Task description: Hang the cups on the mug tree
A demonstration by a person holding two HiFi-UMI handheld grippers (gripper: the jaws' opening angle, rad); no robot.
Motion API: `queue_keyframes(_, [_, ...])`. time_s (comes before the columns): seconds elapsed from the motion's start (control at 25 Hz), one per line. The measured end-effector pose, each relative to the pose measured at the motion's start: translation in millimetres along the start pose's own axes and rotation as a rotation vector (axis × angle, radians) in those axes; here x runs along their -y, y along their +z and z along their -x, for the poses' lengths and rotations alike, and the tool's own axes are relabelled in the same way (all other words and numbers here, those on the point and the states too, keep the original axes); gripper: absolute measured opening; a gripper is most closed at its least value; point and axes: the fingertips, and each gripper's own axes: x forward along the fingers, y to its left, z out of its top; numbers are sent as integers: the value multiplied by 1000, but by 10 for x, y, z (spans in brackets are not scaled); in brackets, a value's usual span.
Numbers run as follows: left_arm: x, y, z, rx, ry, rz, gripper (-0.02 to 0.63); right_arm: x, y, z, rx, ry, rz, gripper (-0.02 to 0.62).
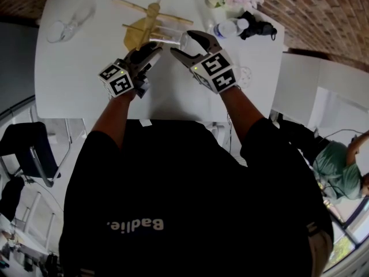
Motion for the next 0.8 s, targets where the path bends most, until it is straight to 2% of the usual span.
queue_keyframes(0.8, [-46, 25, 31, 5, 10, -46, 167, -3, -2, 17, 11, 15, -3, 298])
